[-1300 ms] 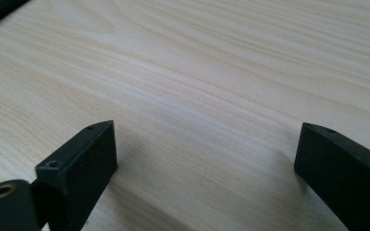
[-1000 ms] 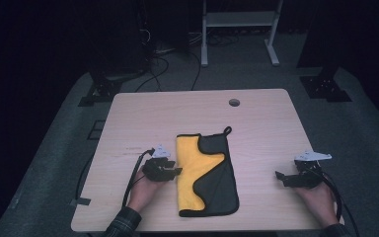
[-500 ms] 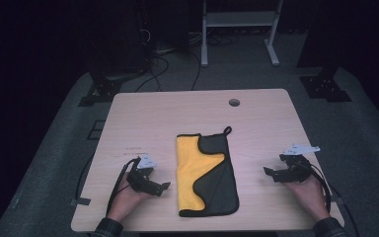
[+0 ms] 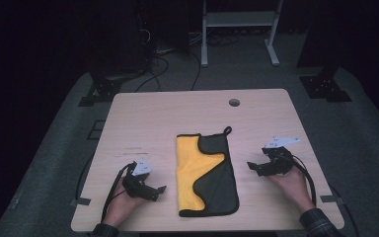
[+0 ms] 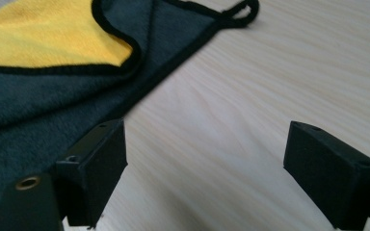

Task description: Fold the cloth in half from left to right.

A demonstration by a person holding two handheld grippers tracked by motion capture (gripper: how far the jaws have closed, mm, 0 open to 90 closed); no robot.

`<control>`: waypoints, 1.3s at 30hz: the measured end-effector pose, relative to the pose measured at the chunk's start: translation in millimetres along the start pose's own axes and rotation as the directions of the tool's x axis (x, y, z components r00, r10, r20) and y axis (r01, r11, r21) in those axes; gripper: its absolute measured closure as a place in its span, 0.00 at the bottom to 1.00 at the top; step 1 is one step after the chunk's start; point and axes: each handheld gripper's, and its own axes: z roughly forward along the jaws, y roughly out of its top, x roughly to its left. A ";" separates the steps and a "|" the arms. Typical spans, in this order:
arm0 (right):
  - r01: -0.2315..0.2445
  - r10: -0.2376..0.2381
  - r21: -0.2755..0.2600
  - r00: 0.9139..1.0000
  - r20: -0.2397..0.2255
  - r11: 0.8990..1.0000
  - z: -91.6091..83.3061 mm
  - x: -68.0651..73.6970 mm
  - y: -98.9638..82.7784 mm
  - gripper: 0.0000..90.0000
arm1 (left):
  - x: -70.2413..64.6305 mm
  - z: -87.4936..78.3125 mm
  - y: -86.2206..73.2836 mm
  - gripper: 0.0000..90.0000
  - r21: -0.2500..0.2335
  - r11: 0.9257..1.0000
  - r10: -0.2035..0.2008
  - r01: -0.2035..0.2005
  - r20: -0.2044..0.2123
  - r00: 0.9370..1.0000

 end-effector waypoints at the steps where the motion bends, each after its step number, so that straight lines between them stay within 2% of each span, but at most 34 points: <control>1: 0.001 -0.001 -0.001 1.000 -0.002 1.000 1.5 1.5 2.5 0.16 | 0.0 0.1 0.0 0.00 -0.001 1.000 -0.003 0.003 -0.002 1.000; 8: 0.017 -0.017 -0.019 0.999 -0.037 1.000 14.5 10.6 23.6 0.17 | -0.2 0.2 0.0 0.00 -0.002 1.000 -0.007 0.007 -0.003 1.000; 10: 0.020 -0.022 -0.043 0.998 -0.053 0.999 17.7 12.4 27.8 0.22 | 0.1 0.9 0.4 0.00 -0.004 1.000 -0.009 0.009 -0.004 1.000; 18: 0.058 -0.062 -0.043 0.994 -0.091 0.997 35.4 23.4 51.1 0.28 | 0.5 1.3 0.8 0.00 -0.005 1.000 -0.010 0.010 0.000 1.000; 23: 0.100 -0.106 -0.059 0.989 -0.106 0.993 48.8 32.9 60.7 0.35 | 1.0 1.1 0.8 0.00 -0.002 1.000 -0.005 0.005 0.001 1.000; 26: 0.129 -0.132 -0.036 0.983 -0.124 0.991 60.3 39.9 66.8 0.35 | 1.0 1.1 0.7 0.00 -0.003 1.000 -0.004 0.004 0.002 1.000; 32: 0.153 -0.156 -0.031 0.973 -0.172 0.988 78.3 54.4 79.1 0.41 | 1.5 1.2 0.4 0.00 -0.006 1.000 0.001 -0.001 0.003 1.000; 39: 0.169 -0.170 -0.022 0.968 -0.184 0.985 97.0 66.8 88.0 0.47 | 1.5 1.1 0.5 0.00 -0.006 1.000 0.000 0.000 0.003 1.000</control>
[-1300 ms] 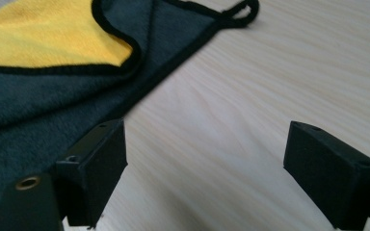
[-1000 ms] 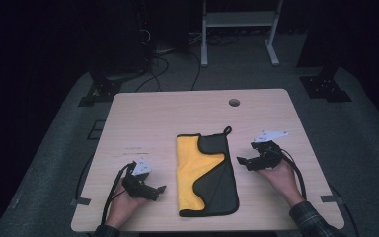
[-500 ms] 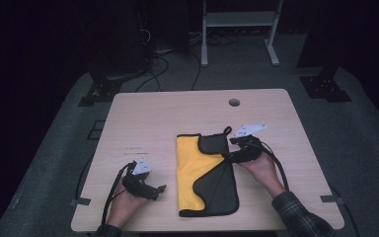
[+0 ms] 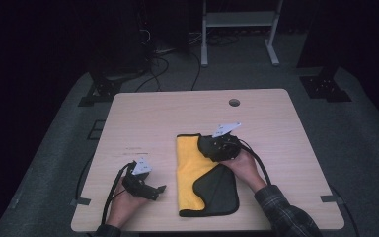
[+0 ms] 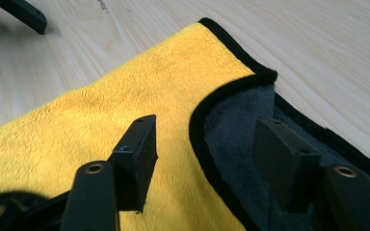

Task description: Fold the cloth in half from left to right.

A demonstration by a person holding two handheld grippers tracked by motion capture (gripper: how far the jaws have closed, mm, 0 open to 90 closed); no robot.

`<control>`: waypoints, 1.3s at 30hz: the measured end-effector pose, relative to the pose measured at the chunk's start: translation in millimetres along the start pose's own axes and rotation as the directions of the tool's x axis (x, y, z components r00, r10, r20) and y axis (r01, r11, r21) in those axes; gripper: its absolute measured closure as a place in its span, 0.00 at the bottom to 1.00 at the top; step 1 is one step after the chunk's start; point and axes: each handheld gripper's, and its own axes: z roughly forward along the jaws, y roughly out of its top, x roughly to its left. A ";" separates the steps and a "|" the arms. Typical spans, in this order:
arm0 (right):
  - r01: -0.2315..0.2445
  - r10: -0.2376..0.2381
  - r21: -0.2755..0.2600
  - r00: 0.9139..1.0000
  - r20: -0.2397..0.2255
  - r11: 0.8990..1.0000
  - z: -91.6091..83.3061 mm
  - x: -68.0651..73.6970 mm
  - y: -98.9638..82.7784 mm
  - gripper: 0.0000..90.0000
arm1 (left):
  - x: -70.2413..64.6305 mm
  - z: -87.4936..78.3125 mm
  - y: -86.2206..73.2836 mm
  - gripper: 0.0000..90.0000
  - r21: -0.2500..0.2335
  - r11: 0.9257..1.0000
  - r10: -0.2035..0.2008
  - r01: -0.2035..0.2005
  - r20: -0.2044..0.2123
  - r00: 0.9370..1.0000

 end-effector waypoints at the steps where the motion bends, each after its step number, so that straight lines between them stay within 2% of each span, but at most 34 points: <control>1: 0.001 -0.001 -0.002 1.000 0.000 1.000 2.6 0.6 0.7 0.48 | -0.1 0.0 0.0 0.00 0.000 1.000 -0.002 0.002 0.001 1.000; 9: 0.015 -0.015 0.036 1.000 0.013 0.999 25.2 5.3 -0.1 0.57 | -0.1 0.0 -0.1 0.00 0.000 1.000 -0.002 0.002 0.002 1.000; 12: 0.022 -0.024 0.047 0.999 0.035 0.999 31.2 6.1 -1.2 0.66 | -0.1 0.0 0.0 0.00 0.000 1.000 -0.001 0.001 0.002 1.000; 13: 0.030 -0.033 0.053 0.998 0.052 0.998 32.6 6.1 -1.5 0.73 | -0.1 0.0 -0.1 0.00 0.000 1.000 -0.001 0.001 0.002 1.000; 15: 0.036 -0.040 0.055 0.997 0.072 0.998 32.9 5.4 -1.9 0.84 | 0.0 -0.1 0.0 0.00 0.001 1.000 -0.001 0.001 0.002 1.000; 17: 0.032 -0.036 0.046 0.997 0.071 0.998 30.7 4.1 -2.0 0.91 | 0.0 0.0 -0.1 0.00 0.000 1.000 -0.001 0.001 0.002 1.000; 21: 0.043 -0.045 0.019 0.994 0.096 0.999 21.7 -1.0 -0.6 0.95 | 0.1 -0.3 0.0 0.00 0.003 1.000 0.000 0.000 0.003 1.000; 24: 0.021 -0.020 0.000 0.993 0.118 1.000 13.2 -9.3 0.7 0.95 | 0.0 -0.2 0.0 0.00 0.003 1.000 0.000 0.000 0.002 1.000; 30: -0.058 0.062 -0.029 0.984 0.166 0.998 0.9 -33.0 1.4 0.96 | 0.1 -0.2 0.0 0.00 0.002 1.000 0.000 0.000 0.003 1.000; 39: -0.136 0.135 -0.011 0.967 0.217 0.991 2.2 -59.9 -3.1 0.96 | 0.0 0.0 -0.1 0.00 0.000 1.000 0.000 0.000 0.002 1.000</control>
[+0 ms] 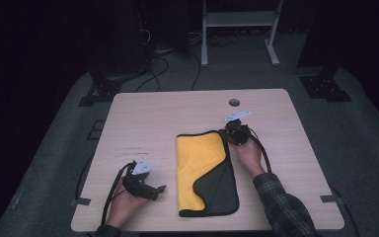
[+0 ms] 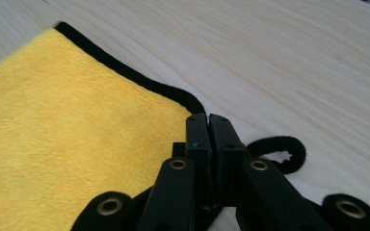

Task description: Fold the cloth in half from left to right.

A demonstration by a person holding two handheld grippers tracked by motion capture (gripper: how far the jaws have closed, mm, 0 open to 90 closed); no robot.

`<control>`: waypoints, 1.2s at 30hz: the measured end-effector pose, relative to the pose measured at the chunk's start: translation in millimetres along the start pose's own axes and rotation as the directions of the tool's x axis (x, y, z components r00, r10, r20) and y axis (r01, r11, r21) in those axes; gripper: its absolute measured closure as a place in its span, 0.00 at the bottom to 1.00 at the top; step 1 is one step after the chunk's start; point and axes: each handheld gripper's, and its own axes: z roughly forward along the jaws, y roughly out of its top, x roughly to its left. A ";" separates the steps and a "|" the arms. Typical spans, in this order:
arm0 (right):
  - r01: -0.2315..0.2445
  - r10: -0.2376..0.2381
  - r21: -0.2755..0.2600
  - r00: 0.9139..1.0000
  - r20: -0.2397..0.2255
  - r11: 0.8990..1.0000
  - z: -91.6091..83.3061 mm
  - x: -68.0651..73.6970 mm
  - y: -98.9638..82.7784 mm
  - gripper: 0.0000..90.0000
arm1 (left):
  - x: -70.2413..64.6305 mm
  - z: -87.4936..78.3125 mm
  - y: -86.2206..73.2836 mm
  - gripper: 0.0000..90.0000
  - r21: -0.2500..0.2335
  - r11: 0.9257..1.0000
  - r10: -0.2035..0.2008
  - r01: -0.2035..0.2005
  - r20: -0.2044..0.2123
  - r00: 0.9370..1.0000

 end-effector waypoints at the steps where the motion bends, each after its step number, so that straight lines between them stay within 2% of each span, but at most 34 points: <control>1: 0.001 -0.001 0.014 1.000 0.008 1.000 2.8 -2.6 -0.9 0.97 | 0.0 0.0 0.0 0.00 0.000 1.000 0.000 0.000 0.000 1.000; 7: -0.018 0.017 0.054 1.000 0.026 0.998 14.7 -7.0 -8.0 0.97 | 0.1 0.0 -0.1 0.00 -0.001 1.000 0.001 -0.001 0.000 1.000; 10: -0.017 0.015 0.053 0.999 0.046 0.998 17.4 -8.2 -10.9 0.91 | 0.1 0.0 -0.1 0.00 -0.001 1.000 0.001 -0.001 0.001 1.000; 14: -0.033 0.028 0.045 0.994 0.105 0.998 11.9 -15.3 -11.8 0.89 | 0.1 -0.1 -0.3 0.00 -0.002 1.000 0.002 -0.002 0.002 1.000; 17: -0.073 0.070 0.030 0.994 0.081 0.997 4.4 -22.1 -14.3 0.88 | 0.1 -0.1 -0.3 0.00 -0.001 1.000 0.002 -0.002 0.002 1.000; 22: -0.093 0.093 0.002 0.996 0.002 0.996 -13.0 -22.0 -19.6 0.83 | 0.1 -0.1 -0.3 0.00 -0.001 1.000 0.003 -0.003 0.002 1.000; 28: -0.048 0.045 -0.027 0.995 -0.089 0.999 -36.4 -2.8 -24.0 0.80 | 0.2 -0.2 -0.2 0.00 0.000 1.000 0.003 -0.003 0.003 1.000; 30: -0.026 0.022 -0.032 0.991 -0.129 0.999 -42.3 8.1 -25.9 0.79 | 0.2 -0.3 -0.2 0.00 0.001 1.000 0.003 -0.003 0.003 1.000; 36: 0.040 -0.049 -0.047 0.977 -0.205 0.998 -53.7 38.8 -29.5 0.77 | 0.2 -0.3 -0.2 0.00 0.001 1.000 0.003 -0.003 0.003 1.000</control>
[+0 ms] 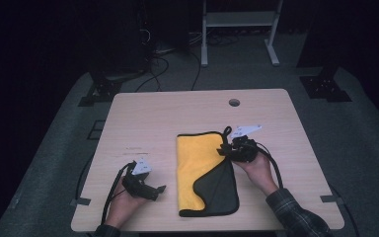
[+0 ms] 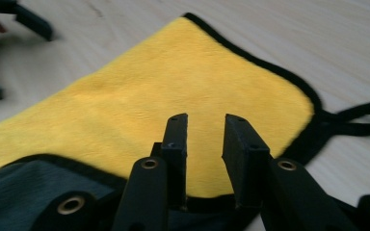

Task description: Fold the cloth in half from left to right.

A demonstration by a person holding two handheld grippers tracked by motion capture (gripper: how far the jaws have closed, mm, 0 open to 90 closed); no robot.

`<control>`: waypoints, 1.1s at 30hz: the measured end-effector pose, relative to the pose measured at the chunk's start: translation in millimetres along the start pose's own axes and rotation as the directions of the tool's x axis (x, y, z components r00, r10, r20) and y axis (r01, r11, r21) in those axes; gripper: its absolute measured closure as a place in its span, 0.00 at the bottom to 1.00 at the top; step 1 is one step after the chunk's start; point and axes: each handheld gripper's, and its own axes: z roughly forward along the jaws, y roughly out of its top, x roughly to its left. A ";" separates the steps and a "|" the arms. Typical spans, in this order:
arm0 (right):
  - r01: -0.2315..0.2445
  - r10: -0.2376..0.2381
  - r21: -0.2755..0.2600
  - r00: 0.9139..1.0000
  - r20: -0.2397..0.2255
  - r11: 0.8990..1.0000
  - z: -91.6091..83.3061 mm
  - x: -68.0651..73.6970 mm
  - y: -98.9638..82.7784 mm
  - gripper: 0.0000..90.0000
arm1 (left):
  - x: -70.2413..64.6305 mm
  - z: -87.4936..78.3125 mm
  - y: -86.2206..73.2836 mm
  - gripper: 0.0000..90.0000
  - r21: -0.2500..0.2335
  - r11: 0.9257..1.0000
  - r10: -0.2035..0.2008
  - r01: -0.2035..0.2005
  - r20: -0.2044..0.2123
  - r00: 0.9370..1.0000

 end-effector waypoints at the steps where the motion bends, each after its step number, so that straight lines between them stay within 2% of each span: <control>1: 0.010 -0.010 -0.001 1.000 -0.014 1.000 -0.1 5.0 -0.5 0.77 | -0.1 0.1 0.0 0.00 -0.001 1.000 -0.002 0.002 0.000 1.000; 5: 0.047 -0.046 0.012 0.996 -0.073 0.999 2.4 27.1 -2.2 0.72 | -0.1 0.1 0.0 0.00 -0.001 1.000 -0.002 0.002 0.000 1.000; 10: 0.120 -0.113 0.033 0.981 -0.159 0.992 11.2 60.8 -4.7 0.65 | 0.1 -0.1 0.1 0.00 0.002 1.000 0.001 -0.001 0.000 1.000; 16: 0.159 -0.141 0.071 0.967 -0.213 0.985 28.1 82.6 -5.9 0.60 | 0.1 -0.1 0.0 0.00 0.002 1.000 0.001 -0.001 0.000 1.000; 21: 0.188 -0.161 0.102 0.961 -0.226 0.977 40.2 94.6 -6.7 0.56 | 0.2 -0.1 0.1 0.00 0.001 1.000 0.002 -0.002 0.000 1.000; 24: 0.238 -0.207 0.139 0.956 -0.208 0.961 47.7 99.6 -11.5 0.54 | 0.2 -0.1 0.1 0.00 0.001 1.000 0.003 -0.003 0.000 1.000; 26: 0.262 -0.235 0.135 0.953 -0.190 0.955 47.9 102.1 -13.6 0.55 | 0.2 -0.1 0.1 0.00 0.001 1.000 0.003 -0.003 0.000 1.000; 28: 0.285 -0.260 0.141 0.950 -0.174 0.948 46.9 105.0 -13.8 0.57 | 0.2 -0.1 0.1 0.00 0.001 1.000 0.003 -0.003 0.000 1.000; 31: 0.307 -0.283 0.146 0.945 -0.165 0.940 44.7 107.8 -14.4 0.66 | 0.3 -0.1 0.1 0.00 0.002 1.000 0.004 -0.004 0.000 1.000; 33: 0.313 -0.290 0.144 0.943 -0.163 0.939 43.4 107.4 -14.6 0.73 | 0.2 -0.1 0.1 0.00 0.001 1.000 0.003 -0.003 0.000 1.000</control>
